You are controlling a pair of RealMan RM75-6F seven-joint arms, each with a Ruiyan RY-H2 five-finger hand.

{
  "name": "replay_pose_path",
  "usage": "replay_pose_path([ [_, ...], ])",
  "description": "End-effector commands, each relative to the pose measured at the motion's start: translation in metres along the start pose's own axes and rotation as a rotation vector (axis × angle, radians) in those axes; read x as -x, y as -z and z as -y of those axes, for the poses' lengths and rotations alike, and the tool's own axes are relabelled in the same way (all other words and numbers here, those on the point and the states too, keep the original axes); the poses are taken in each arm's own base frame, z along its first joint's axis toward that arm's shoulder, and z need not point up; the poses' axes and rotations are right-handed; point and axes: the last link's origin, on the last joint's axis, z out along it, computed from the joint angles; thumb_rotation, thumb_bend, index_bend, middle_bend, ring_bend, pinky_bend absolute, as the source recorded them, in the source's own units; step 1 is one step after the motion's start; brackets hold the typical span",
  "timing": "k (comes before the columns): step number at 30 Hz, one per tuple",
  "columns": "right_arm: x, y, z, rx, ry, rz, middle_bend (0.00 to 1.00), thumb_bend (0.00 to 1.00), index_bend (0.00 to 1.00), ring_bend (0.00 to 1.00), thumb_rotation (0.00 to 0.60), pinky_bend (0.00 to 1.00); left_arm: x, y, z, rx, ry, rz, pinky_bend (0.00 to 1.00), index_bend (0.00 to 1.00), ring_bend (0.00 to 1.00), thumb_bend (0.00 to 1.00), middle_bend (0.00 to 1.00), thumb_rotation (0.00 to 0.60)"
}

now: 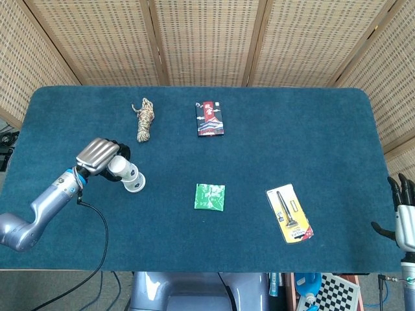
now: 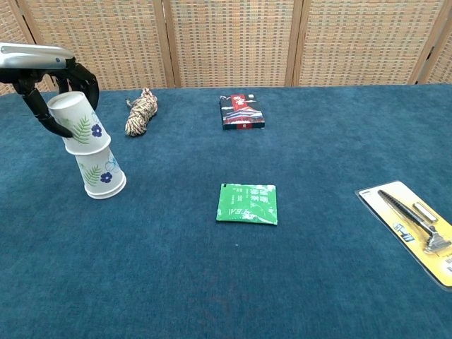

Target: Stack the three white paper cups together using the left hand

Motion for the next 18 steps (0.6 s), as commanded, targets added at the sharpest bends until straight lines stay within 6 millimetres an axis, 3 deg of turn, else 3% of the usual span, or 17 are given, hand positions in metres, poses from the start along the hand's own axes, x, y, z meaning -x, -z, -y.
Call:
replay_pose_path([
  [1,-0.0003,-0.0002,-0.0004,0.001,-0.001,-0.001,0.00,0.00,0.02,0.00,0.600,0.00,0.0019,-0.0014,-0.0006,0.005,-0.005,0.008,0.40,0.46,0.40,0.12,0.47,0.600],
  [10,-0.0009,0.0000,-0.0007,0.003,0.000,-0.002,0.00,0.00,0.02,0.00,0.600,0.00,0.0066,-0.0041,-0.0021,0.021,0.008,0.029,0.40,0.46,0.36,0.13,0.42,0.600],
  [12,-0.0008,0.0000,-0.0006,0.003,0.000,-0.002,0.00,0.00,0.02,0.00,0.600,0.00,0.0069,-0.0037,-0.0017,0.022,0.010,0.034,0.35,0.43,0.27,0.12,0.31,0.600],
  [13,-0.0008,0.0000,-0.0006,0.003,0.000,-0.002,0.00,0.00,0.02,0.00,0.600,0.00,0.0073,-0.0032,-0.0016,0.023,0.009,0.040,0.31,0.39,0.20,0.12,0.24,0.600],
  [15,-0.0005,0.0000,-0.0003,0.002,0.001,-0.001,0.00,0.00,0.02,0.00,0.600,0.00,0.0076,-0.0019,-0.0011,0.025,0.012,0.056,0.16,0.17,0.03,0.12,0.04,0.600],
  [18,-0.0001,0.0001,0.0000,0.001,0.003,0.001,0.00,0.00,0.02,0.00,0.600,0.00,0.0052,0.0006,-0.0011,0.032,0.032,0.052,0.03,0.00,0.00,0.12,0.00,0.600],
])
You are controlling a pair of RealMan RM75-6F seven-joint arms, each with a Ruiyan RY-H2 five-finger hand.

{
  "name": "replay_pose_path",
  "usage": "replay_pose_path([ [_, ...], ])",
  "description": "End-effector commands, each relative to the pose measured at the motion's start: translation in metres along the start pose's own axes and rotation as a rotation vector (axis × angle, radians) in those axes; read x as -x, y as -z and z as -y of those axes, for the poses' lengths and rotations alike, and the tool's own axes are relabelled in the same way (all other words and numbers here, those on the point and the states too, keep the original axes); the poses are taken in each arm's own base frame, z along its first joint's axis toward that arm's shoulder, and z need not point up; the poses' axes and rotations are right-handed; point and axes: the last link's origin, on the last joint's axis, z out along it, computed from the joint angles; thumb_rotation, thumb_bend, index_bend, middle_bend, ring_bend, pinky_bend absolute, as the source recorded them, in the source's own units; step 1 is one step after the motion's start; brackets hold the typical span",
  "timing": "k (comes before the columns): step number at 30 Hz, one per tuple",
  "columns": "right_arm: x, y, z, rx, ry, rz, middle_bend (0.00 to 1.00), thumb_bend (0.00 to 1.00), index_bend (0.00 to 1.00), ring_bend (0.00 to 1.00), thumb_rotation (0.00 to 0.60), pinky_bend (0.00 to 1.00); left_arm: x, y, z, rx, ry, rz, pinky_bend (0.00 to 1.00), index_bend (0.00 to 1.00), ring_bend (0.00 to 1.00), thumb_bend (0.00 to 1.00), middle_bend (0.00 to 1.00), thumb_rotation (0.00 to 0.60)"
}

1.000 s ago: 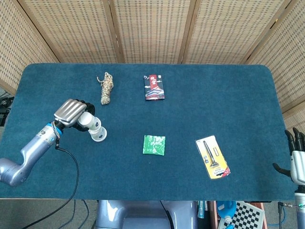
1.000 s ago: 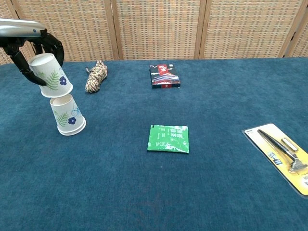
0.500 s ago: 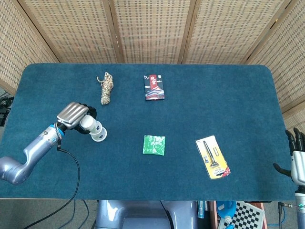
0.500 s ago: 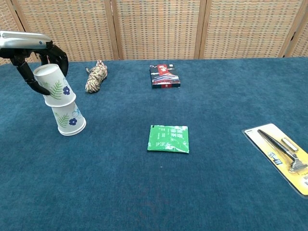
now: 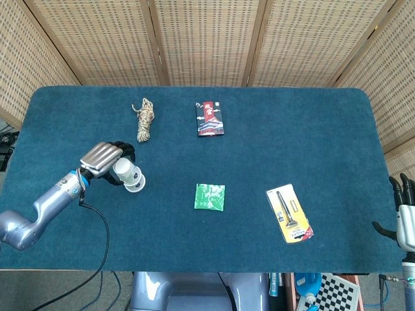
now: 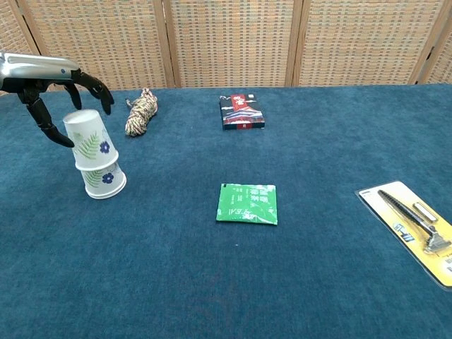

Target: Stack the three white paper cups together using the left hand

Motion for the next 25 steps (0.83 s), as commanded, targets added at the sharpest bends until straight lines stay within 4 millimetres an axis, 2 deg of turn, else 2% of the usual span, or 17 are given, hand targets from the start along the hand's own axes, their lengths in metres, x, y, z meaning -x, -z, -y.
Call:
replay_pose_path([
  [1,0.000,0.000,0.000,0.000,0.001,0.001,0.00,0.00,0.02,0.00,0.600,0.00,-0.003,0.004,0.001,0.009,0.012,-0.009,0.02,0.00,0.00,0.12,0.00,0.600],
  [6,0.000,0.000,0.001,-0.005,0.002,0.000,0.00,0.00,0.02,0.00,0.600,0.00,-0.012,0.016,0.008,0.003,0.010,-0.074,0.00,0.00,0.00,0.12,0.00,0.600],
  [9,0.000,0.001,0.002,-0.010,-0.001,-0.001,0.00,0.00,0.02,0.00,0.600,0.00,-0.012,0.032,0.018,-0.034,0.013,-0.135,0.00,0.00,0.00,0.12,0.00,0.600],
  [10,-0.001,0.002,0.003,-0.012,-0.003,-0.002,0.00,0.00,0.02,0.00,0.600,0.00,-0.009,0.043,0.025,-0.067,0.019,-0.162,0.00,0.00,0.00,0.12,0.00,0.600],
  [13,-0.002,0.004,0.003,-0.020,-0.012,-0.002,0.00,0.00,0.02,0.00,0.600,0.00,0.016,0.081,0.047,-0.213,0.064,-0.231,0.00,0.00,0.00,0.12,0.00,0.600],
  [19,-0.002,0.007,0.008,-0.047,-0.016,0.004,0.00,0.00,0.02,0.00,0.600,0.00,0.060,0.140,0.064,-0.446,0.096,-0.303,0.00,0.00,0.00,0.12,0.00,0.600],
  [23,-0.004,0.010,0.013,-0.070,-0.021,0.003,0.00,0.00,0.02,0.00,0.600,0.00,0.079,0.164,0.062,-0.532,0.097,-0.350,0.00,0.00,0.00,0.12,0.00,0.600],
  [25,-0.005,0.012,0.015,-0.080,-0.026,-0.002,0.00,0.00,0.02,0.00,0.600,0.00,0.084,0.170,0.060,-0.538,0.121,-0.372,0.00,0.00,0.00,0.12,0.00,0.600],
])
